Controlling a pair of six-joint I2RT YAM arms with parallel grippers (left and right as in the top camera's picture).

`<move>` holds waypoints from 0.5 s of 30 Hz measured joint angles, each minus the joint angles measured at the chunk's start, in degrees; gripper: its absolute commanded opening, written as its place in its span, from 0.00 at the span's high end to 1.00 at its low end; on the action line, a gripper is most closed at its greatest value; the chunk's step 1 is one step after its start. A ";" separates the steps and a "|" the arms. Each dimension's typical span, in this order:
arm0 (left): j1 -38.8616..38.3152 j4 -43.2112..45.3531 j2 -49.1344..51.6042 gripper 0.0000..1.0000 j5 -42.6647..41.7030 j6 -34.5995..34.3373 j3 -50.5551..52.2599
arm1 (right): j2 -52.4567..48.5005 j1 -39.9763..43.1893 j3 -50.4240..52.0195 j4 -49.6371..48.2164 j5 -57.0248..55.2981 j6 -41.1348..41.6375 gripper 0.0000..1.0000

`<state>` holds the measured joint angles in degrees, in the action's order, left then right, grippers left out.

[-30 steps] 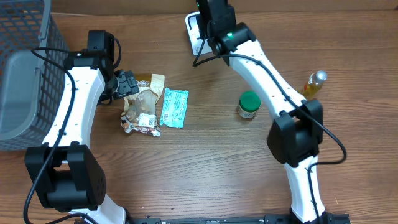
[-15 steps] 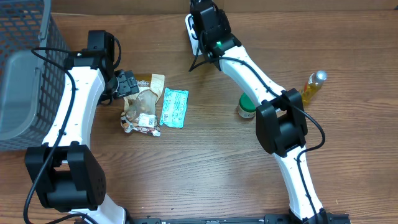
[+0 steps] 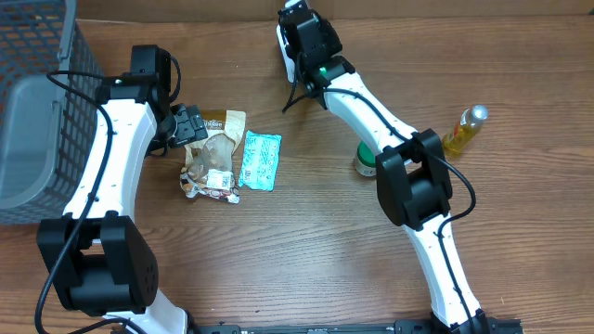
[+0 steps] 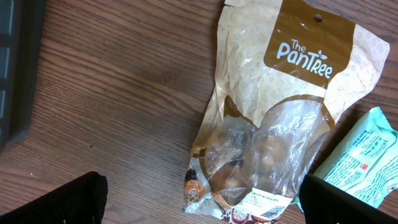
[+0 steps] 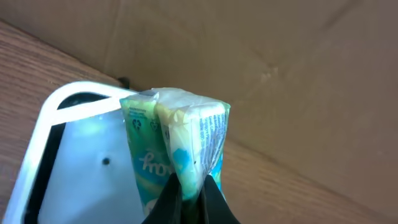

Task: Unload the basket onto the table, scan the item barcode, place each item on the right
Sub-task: 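Hold the Kleenex pack over the white scanner's window, then carry the Kleenex pack right and set it beside the green-lid jar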

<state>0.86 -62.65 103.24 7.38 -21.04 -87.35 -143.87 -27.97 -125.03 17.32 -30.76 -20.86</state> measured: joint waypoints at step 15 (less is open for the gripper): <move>0.00 0.00 0.00 0.00 0.00 0.00 0.00 | 0.37 -2.19 -0.02 5.11 -7.17 -14.62 0.96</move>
<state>0.86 -62.65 103.24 7.38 -21.04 -87.35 -143.50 -30.15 -125.05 22.44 -37.93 -35.48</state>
